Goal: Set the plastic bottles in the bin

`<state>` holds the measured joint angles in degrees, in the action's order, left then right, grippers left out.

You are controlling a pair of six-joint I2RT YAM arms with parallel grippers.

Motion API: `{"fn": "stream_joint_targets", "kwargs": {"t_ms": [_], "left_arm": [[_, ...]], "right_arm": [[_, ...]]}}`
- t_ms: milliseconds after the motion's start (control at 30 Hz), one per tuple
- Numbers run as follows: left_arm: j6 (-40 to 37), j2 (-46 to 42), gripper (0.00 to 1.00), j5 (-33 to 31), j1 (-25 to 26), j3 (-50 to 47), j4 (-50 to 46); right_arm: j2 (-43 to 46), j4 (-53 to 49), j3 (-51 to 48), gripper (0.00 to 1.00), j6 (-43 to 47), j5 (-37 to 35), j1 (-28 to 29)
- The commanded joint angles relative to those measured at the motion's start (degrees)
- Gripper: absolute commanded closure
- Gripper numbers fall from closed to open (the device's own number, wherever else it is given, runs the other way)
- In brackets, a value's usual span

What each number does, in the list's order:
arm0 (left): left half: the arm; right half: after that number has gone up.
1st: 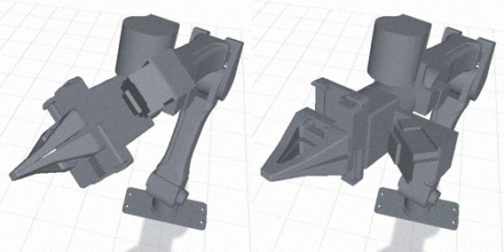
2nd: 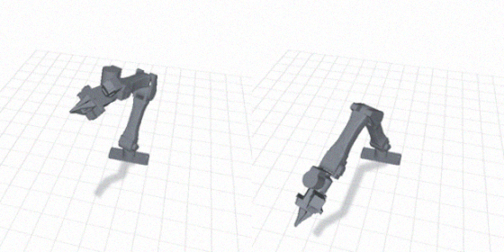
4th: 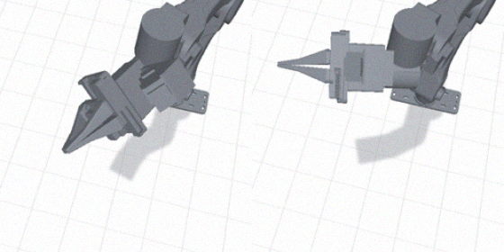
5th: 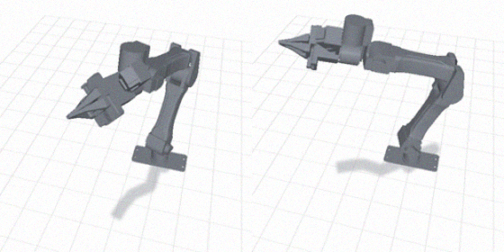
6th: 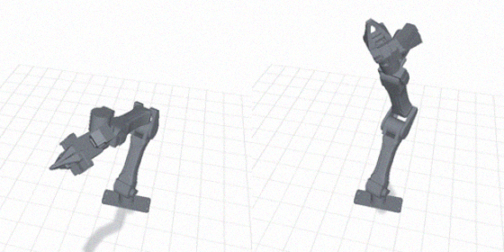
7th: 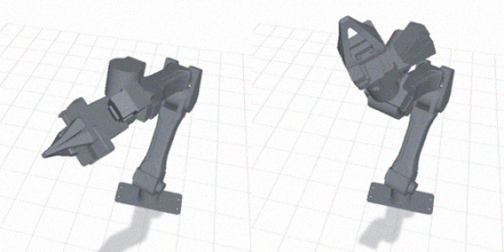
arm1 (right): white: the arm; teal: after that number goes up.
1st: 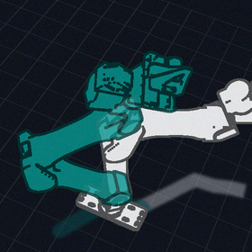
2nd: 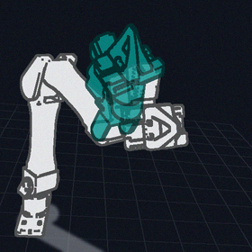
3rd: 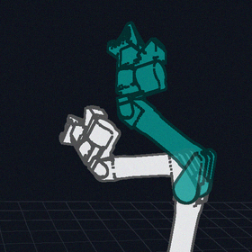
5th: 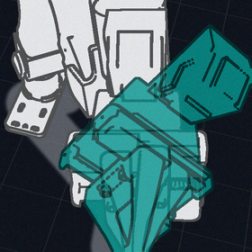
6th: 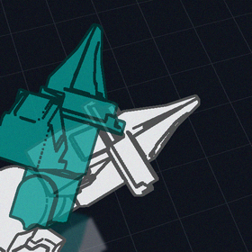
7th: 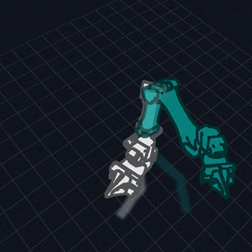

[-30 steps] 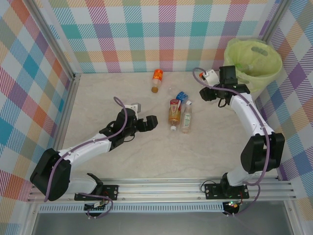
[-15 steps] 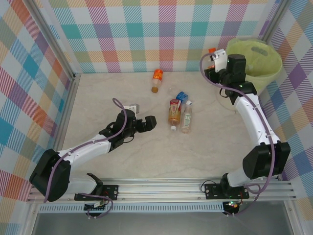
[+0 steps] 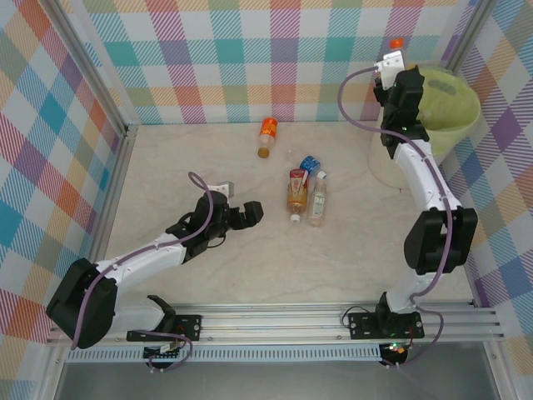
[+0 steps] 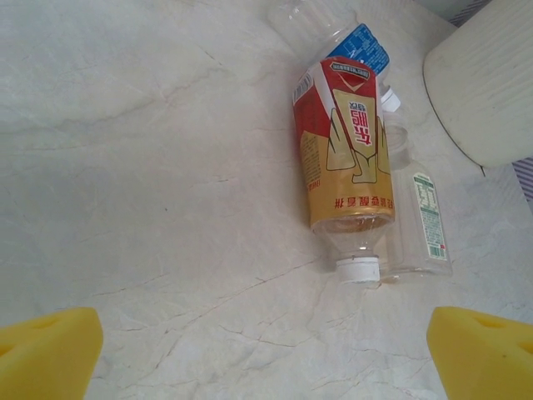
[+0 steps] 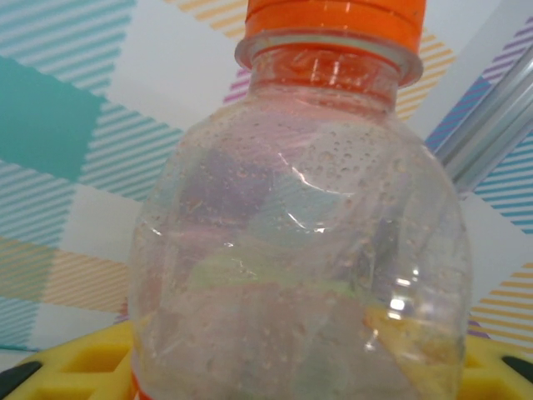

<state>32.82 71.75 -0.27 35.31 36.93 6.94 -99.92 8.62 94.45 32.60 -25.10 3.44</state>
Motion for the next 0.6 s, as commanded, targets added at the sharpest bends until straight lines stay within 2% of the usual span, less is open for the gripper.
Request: {"fn": "stream_joint_targets", "kwargs": {"t_ms": [0,100,233,433,567], "left_arm": [[0.9,-1.6,0.0,-0.9,-0.7,-0.6,-0.8],[1.4,-1.6,0.0,-1.1,-0.7,-0.7,-0.7],[2.1,-1.4,0.0,-1.1,-0.7,-1.3,0.2],[2.6,-0.7,0.0,-1.1,-0.7,-1.4,0.6],[2.5,-0.2,0.0,-0.6,-0.7,-1.1,0.4]], "right_arm": [[-2.9,6.5,3.7,0.46,3.9,-5.5,-2.0],[-4.3,10.9,3.5,0.46,5.5,-6.2,-2.1],[-5.0,9.9,4.1,0.45,3.2,-8.0,-2.2],[-5.7,14.2,0.0,0.43,3.0,-10.0,-3.9],[-6.6,9.2,1.5,0.41,-1.9,-9.8,-6.8]]}}
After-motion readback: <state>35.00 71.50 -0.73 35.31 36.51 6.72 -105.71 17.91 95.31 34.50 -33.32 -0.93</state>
